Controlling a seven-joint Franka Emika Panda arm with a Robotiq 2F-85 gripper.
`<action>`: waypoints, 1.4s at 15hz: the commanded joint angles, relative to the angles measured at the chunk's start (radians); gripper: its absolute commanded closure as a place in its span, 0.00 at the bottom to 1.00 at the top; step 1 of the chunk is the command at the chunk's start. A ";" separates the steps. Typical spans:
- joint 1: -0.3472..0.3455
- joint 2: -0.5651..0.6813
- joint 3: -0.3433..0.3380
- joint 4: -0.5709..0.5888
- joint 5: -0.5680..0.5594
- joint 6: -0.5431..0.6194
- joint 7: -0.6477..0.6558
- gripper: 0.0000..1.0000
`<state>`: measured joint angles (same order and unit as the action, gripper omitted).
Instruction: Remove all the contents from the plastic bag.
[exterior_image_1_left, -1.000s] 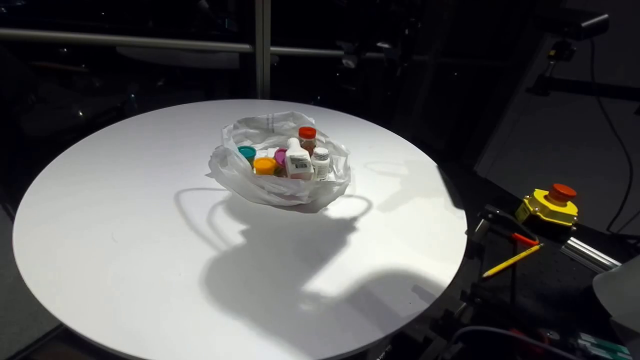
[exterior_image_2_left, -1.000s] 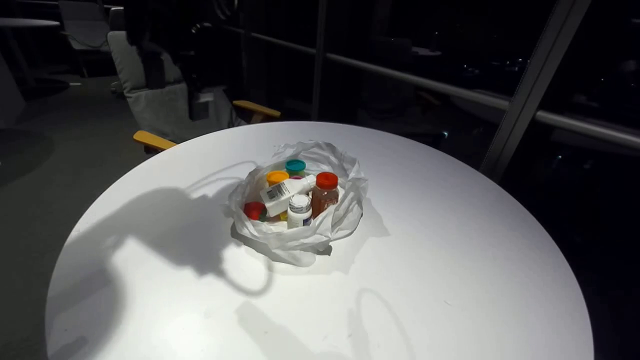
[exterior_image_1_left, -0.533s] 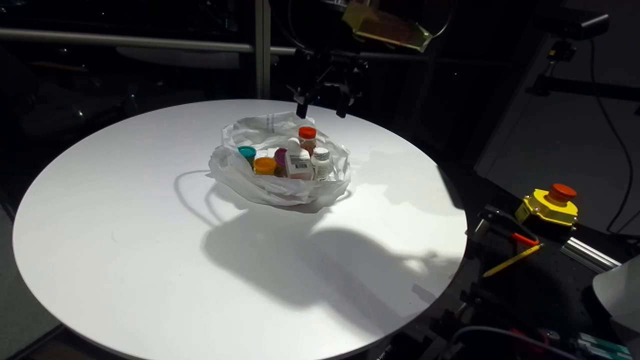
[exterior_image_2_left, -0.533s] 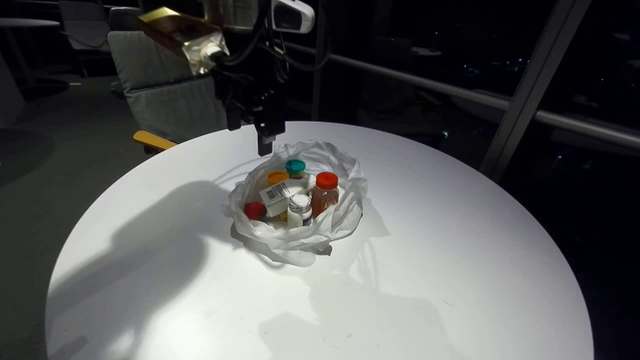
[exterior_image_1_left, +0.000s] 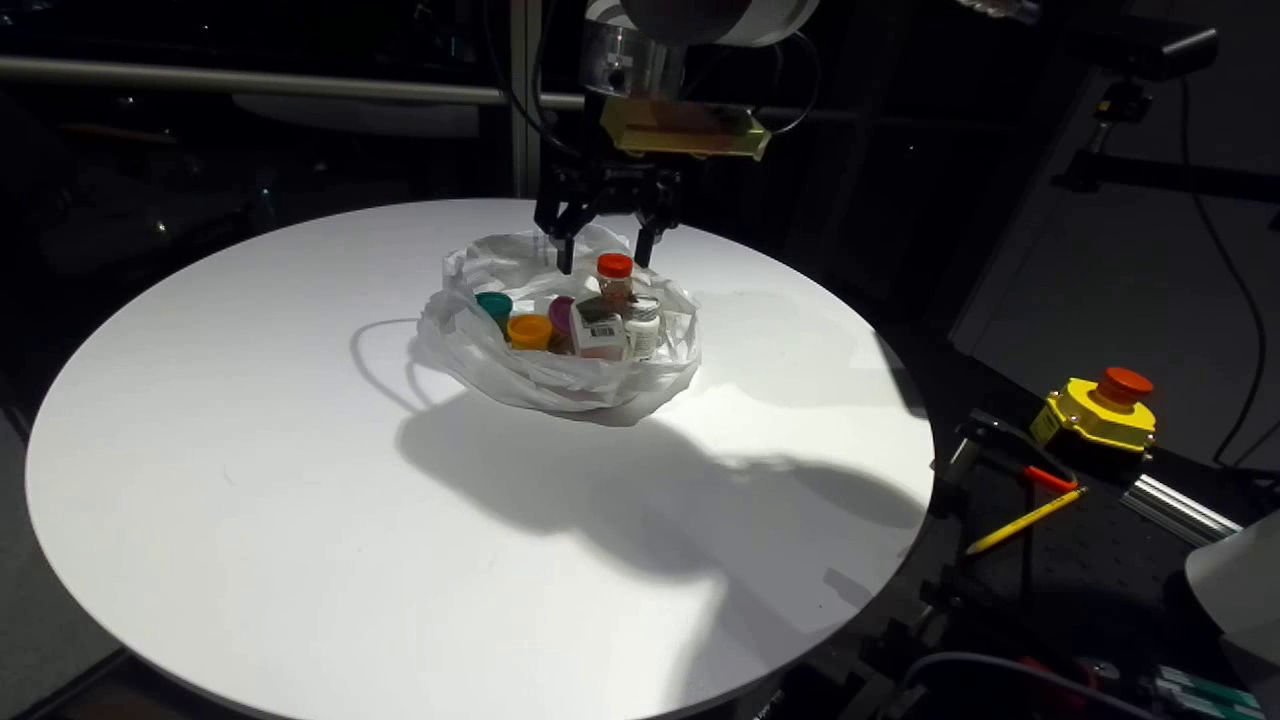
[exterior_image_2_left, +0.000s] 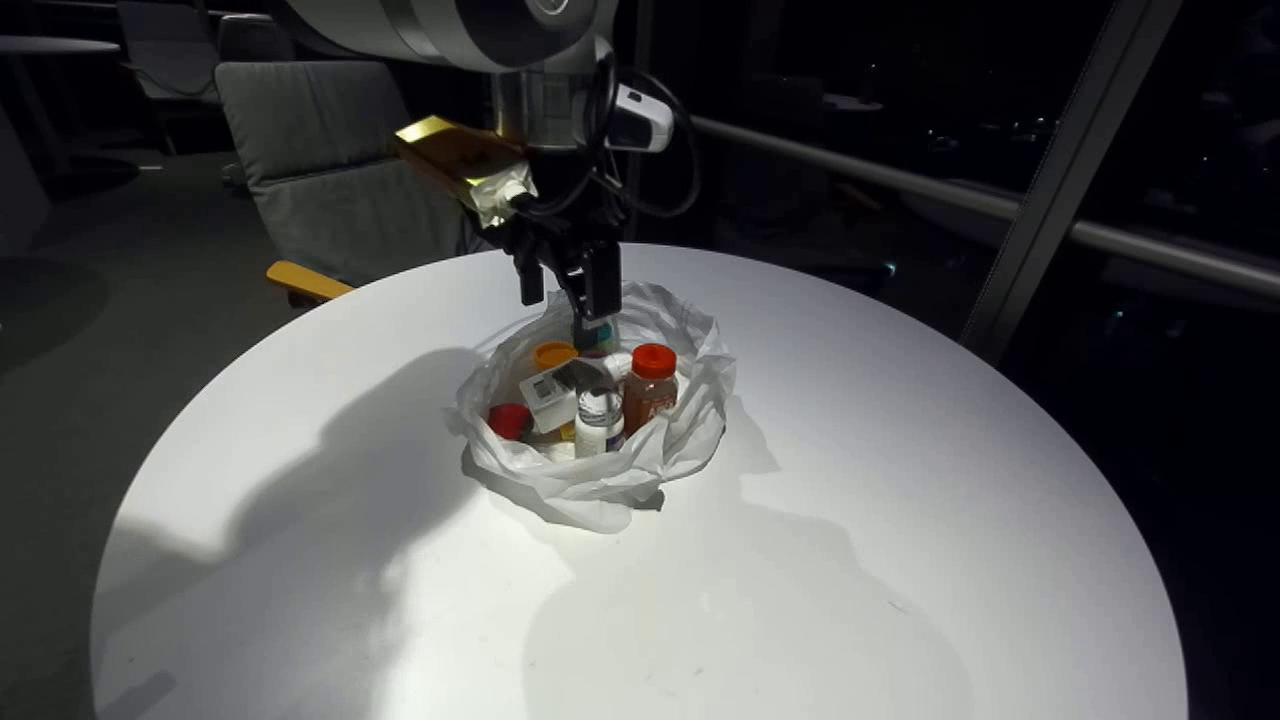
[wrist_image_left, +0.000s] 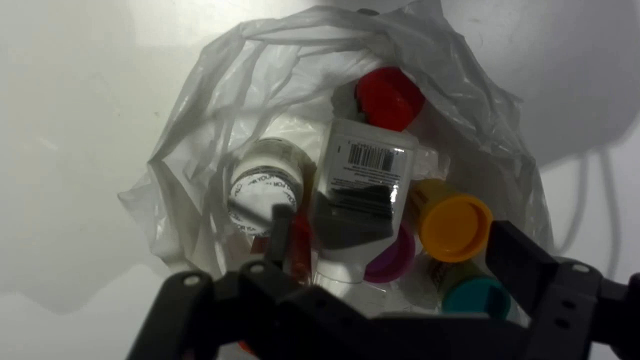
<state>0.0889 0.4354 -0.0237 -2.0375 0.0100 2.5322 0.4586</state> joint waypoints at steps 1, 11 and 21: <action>-0.004 0.093 -0.012 0.116 0.045 -0.016 -0.007 0.00; 0.007 0.230 -0.056 0.243 0.081 -0.018 0.034 0.19; -0.008 0.152 -0.049 0.158 0.127 0.051 0.024 0.89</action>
<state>0.0793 0.6573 -0.0770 -1.8180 0.1077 2.5416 0.4961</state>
